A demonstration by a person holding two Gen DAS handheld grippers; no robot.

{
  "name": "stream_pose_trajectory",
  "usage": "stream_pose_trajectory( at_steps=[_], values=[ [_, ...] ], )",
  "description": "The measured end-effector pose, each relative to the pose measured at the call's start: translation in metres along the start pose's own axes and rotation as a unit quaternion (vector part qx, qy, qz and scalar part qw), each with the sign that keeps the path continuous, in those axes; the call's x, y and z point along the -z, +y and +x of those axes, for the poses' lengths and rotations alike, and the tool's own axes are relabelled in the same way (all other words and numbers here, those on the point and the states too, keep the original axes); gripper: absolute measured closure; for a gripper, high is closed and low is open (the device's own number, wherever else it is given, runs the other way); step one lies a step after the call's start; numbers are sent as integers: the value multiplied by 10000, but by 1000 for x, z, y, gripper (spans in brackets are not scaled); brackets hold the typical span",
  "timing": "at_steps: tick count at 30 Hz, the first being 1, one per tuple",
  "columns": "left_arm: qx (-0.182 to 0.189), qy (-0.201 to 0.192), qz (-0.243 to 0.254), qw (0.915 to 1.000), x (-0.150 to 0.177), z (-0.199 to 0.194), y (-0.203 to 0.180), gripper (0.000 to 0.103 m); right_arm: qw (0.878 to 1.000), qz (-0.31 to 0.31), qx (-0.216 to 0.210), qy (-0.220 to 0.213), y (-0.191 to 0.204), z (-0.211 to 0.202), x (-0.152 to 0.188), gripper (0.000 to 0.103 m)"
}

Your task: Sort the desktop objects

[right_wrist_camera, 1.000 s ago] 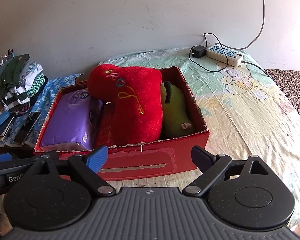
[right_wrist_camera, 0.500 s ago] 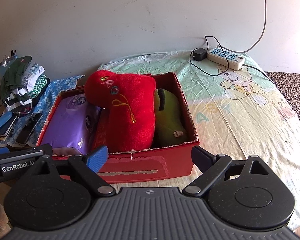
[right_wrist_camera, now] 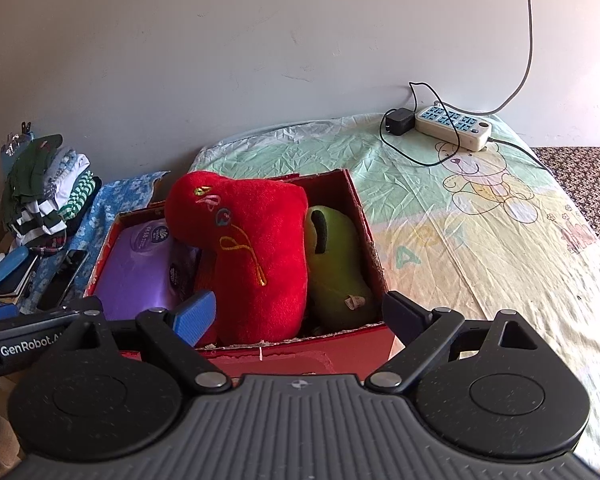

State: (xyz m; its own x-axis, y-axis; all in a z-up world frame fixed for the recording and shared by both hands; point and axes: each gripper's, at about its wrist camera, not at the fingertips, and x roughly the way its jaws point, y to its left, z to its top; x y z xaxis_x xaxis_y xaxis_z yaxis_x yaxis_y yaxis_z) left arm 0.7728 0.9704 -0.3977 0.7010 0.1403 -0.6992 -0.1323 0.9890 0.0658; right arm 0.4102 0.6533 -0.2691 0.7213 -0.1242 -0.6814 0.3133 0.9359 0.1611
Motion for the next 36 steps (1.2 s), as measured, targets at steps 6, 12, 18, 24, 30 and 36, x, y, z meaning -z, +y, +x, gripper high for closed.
stream_pose_trajectory(
  at_steps=[6, 12, 18, 24, 30, 36],
  values=[
    [-19, 31, 12, 10000, 3, 4, -1, 0, 10000, -21, 4, 31, 0, 3, 1, 10],
    [-31, 32, 45, 10000, 6, 8, -1, 0, 9999, -124, 47, -8, 4, 3, -1, 10],
    [-3, 59, 99, 9999, 7, 13, -2, 0, 9996, -255, 147, -40, 8, 5, -3, 10],
    [12, 107, 96, 9999, 5, 18, 0, 0, 9993, -318, 191, -62, 12, 6, -5, 10],
    [17, 106, 113, 9999, 3, 21, -2, 0, 9993, -334, 178, -71, 14, 8, -7, 10],
    [11, 126, 84, 9999, 3, 23, 0, 0, 9992, -333, 189, -84, 14, 9, -7, 10]
  ],
)
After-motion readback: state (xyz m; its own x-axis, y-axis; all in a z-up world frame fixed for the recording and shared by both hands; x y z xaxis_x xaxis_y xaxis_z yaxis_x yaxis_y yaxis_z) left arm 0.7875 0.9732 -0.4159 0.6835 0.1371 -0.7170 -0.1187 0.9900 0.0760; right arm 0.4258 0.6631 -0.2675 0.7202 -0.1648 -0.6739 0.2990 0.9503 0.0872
